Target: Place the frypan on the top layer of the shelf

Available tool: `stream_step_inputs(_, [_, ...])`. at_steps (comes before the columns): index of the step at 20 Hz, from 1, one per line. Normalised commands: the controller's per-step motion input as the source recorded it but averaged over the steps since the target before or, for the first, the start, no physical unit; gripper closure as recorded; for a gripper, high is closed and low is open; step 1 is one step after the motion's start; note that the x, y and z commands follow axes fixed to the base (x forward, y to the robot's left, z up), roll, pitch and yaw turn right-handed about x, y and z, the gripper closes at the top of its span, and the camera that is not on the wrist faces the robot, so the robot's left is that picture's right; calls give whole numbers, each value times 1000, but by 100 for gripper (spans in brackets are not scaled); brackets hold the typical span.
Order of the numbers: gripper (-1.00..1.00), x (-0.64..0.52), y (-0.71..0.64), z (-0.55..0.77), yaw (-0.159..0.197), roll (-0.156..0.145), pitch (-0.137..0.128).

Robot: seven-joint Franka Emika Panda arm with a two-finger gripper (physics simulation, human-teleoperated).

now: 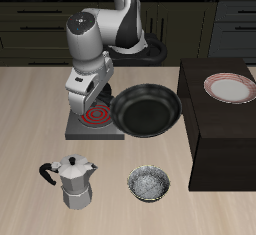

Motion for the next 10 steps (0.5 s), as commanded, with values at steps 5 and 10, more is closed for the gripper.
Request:
stream_step_inputs(5, [100, 35, 76, -54, 21, 8, 6])
stream_step_inputs(10, [100, 46, 234, -12, 9, 32, 7])
